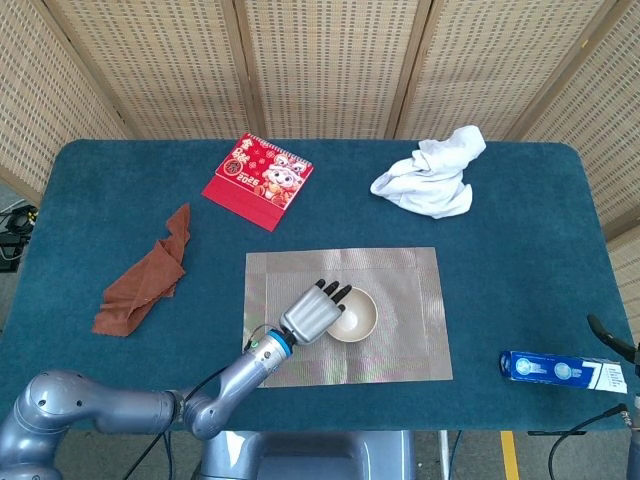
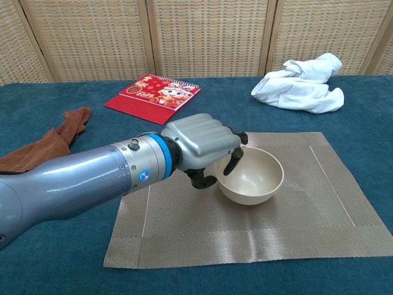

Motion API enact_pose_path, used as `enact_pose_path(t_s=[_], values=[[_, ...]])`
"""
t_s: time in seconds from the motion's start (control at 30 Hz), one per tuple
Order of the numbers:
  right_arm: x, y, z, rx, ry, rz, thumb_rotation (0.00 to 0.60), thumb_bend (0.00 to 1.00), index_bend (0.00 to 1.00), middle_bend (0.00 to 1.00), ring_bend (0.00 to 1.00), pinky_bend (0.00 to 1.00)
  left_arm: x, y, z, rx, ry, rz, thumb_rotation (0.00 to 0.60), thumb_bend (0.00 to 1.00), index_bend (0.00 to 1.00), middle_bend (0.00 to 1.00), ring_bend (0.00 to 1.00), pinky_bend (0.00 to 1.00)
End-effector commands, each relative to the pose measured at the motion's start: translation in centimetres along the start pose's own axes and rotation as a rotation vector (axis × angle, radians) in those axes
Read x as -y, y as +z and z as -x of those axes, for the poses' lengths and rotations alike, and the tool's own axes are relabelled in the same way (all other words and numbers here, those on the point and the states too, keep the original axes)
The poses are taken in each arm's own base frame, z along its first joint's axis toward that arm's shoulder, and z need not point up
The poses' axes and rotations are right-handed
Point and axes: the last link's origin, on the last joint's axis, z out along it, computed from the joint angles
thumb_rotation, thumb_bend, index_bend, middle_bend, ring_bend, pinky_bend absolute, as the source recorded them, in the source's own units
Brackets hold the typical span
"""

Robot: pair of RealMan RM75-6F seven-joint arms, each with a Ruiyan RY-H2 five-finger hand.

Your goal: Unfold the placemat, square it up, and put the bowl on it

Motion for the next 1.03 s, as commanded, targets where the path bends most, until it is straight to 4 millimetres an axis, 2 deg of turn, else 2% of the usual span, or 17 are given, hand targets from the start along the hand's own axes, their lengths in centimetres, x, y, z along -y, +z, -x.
enact_pose_path(t_s=[0.03,0.3,0.47,0.57,0.6,0.73,0.83,1.03], values=[[0.0,0.0,0.0,0.001,0.001,-0.001,0.600,0.29,0.10,0.00,0.00,0.00,0.4,-0.4,-0.6,-0.019,-0.013,-0.009,0.600,0.43,0.42,0.06,0.12,0.26],[0.2,-0.1,0.0,-0.001,0.003,-0.008,0.600,0.29,0.10,0.00,0.00,0.00,2.3,-2.4,-2.8,-0.108,0.028,-0.061,0.600,0.43,0.40,0.03,0.10,0.20],[0.4,-0.2,0.1,0.009,0.004,-0.016,0.600,0.29,0.10,0.00,0.00,0.00,5.0,-5.0,-4.3,-0.187,-0.012,-0.170,0.600,0.42,0.39,0.02,0.09,0.18],[0.5,-0.4,0.4,0.027,-0.007,-0.015,0.600,0.29,0.11,0.00,0.00,0.00,8.3,-8.4,-4.3,-0.207,-0.018,-0.284,0.600,0.40,0.34,0.00,0.05,0.18],[0.5,-0.6,0.6,0.054,-0.026,-0.010,0.600,0.29,0.11,0.00,0.00,0.00,11.3,-11.5,-3.3,-0.192,-0.008,-0.406,0.600,0.39,0.31,0.00,0.04,0.17],[0.7,-0.7,0.7,0.093,-0.055,0.000,0.600,0.29,0.11,0.00,0.00,0.00,13.9,-17.6,-1.7,-0.177,-0.046,-0.510,0.600,0.33,0.19,0.00,0.00,0.08],[0.7,-0.9,0.7,0.144,-0.083,0.009,0.600,0.29,0.10,0.00,0.00,0.00,14.7,-21.2,-0.2,-0.173,-0.080,-0.575,0.600,0.30,0.12,0.00,0.00,0.01],[0.9,-1.2,0.6,0.231,-0.114,0.017,0.600,0.29,0.09,0.00,0.00,0.00,14.6,-27.3,2.5,-0.181,-0.141,-0.661,0.600,0.28,0.08,0.00,0.00,0.00]])
